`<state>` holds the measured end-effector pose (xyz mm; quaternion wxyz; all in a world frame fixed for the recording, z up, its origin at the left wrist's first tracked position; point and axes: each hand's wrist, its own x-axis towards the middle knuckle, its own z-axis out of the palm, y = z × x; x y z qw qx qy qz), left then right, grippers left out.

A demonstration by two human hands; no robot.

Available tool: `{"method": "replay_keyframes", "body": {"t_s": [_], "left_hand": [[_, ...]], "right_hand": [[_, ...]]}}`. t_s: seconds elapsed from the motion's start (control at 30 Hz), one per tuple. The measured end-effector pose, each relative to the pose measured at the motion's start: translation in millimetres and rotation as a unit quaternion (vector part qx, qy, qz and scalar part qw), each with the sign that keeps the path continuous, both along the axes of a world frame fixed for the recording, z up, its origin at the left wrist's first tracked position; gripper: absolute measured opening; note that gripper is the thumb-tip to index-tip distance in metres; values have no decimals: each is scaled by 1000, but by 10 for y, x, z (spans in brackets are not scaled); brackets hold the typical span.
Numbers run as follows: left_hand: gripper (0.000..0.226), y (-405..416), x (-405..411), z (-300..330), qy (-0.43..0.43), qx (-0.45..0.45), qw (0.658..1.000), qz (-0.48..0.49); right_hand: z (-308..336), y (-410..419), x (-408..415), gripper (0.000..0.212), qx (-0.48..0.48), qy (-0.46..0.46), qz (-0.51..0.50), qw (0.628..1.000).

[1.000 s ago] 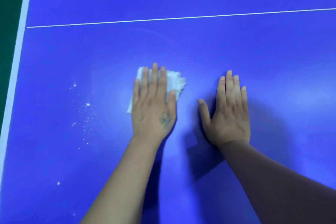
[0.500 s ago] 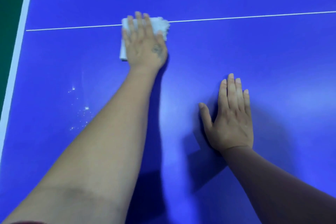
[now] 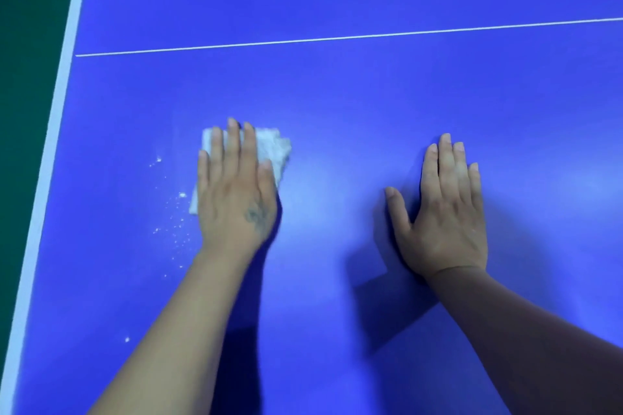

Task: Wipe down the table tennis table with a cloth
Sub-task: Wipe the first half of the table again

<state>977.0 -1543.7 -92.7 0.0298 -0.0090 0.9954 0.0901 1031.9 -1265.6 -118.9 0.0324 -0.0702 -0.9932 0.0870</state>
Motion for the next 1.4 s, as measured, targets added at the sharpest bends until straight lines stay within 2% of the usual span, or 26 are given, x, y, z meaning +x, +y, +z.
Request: {"method": "replay_keyframes", "body": {"t_s": [0.13,0.27,0.43,0.53,0.63,0.73,0.9,1.0,1.1,1.27,1.4], "left_hand": [[66,75,-775,-46,8,7,998,61],[65,551,-1148,-74,17,10,1000,9],[63,999,-488,-134,62,6,989,-134],[60,963,172,-124,51,19,987,-152],[61,644,856,-32,13,11,991,-136],[62,88,1159,4,-1,-4,997,-80],[65,-402,553,-13,-3,-15,998,61],[67,-154,3,-69,15,4,997,69],[67,267,-202,-109,19,8,999,34],[63,747,625,-150,75,14,994,-81],[61,664,1626,-75,27,19,992,-125]], "right_hand": [[-14,3,-9,87,10,-4,3,1000],[-28,12,-12,85,11,8,7,1000],[-24,3,-29,75,14,24,4,1000],[-35,6,-52,71,4,28,-6,1000],[-43,2,-38,70,-1,33,0,999],[-60,5,-28,69,3,41,-1,999],[-51,2,-26,69,6,38,3,999],[-33,-6,-17,69,4,32,4,999],[-13,-8,-16,70,9,26,5,1000],[-2,-31,10,70,21,36,9,999],[88,-36,51,73,-15,32,26,999]]}}
